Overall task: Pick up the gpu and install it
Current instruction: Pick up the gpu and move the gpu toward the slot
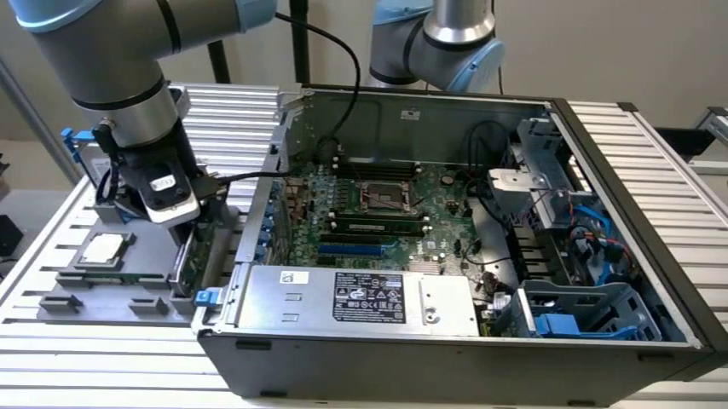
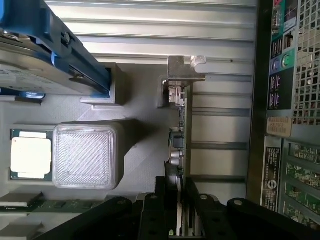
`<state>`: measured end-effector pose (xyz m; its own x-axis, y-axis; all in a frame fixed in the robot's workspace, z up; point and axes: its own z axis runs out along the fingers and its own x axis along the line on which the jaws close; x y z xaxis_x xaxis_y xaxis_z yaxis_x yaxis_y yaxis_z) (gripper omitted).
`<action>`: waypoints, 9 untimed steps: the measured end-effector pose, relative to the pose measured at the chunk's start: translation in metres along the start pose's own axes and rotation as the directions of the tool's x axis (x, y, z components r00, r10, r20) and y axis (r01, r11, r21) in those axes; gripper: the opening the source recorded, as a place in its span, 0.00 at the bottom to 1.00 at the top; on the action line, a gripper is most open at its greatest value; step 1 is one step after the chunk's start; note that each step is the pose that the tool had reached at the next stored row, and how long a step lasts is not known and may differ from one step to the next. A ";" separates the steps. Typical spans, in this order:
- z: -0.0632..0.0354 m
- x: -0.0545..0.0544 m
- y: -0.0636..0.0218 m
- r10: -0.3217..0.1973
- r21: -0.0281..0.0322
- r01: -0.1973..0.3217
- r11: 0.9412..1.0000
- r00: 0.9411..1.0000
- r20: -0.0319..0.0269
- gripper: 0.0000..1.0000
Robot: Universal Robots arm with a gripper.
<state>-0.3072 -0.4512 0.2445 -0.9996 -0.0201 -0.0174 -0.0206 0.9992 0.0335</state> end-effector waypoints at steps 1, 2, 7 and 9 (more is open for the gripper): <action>-0.0031 0.000 0.0001 0.000 0.000 0.000 1.000 1.000 0.000 0.00; -0.0075 0.000 0.0002 0.000 0.000 0.000 1.000 1.000 0.000 0.00; -0.0300 -0.001 0.0010 0.000 0.000 0.000 1.000 1.000 0.000 0.00; -0.0424 -0.001 0.0014 0.000 0.000 0.000 1.000 1.000 0.000 0.00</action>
<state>-0.3072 -0.4512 0.2869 -0.9996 -0.0200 -0.0175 -0.0206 0.9992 0.0336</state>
